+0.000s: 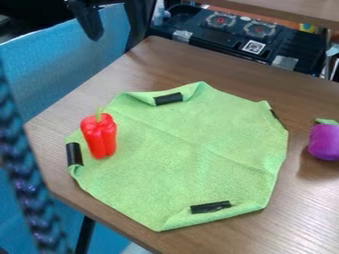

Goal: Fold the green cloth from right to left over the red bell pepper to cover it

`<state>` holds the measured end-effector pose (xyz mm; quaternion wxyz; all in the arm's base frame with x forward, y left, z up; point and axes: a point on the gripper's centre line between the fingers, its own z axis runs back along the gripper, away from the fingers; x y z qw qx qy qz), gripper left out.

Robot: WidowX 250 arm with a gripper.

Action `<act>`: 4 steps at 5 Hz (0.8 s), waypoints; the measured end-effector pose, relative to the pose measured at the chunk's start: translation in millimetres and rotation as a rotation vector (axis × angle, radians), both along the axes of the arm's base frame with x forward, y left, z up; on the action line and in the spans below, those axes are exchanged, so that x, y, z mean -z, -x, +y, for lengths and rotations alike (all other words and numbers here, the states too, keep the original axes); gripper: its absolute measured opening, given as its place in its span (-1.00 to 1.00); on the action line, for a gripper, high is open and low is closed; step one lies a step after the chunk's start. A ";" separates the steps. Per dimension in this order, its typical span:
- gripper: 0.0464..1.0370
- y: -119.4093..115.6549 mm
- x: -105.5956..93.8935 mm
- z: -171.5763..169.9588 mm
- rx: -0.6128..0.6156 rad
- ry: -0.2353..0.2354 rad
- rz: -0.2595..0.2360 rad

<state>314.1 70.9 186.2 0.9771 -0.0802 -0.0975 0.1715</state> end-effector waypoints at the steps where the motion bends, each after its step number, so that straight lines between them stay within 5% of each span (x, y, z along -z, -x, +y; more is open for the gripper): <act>1: 0.92 -1.6 8.9 -0.2 -0.004 0.013 0.024; 3: 0.92 -27.4 9.1 -29.1 -0.106 0.025 -0.072; 4: 0.92 -43.7 26.6 -40.1 -0.233 0.003 -0.051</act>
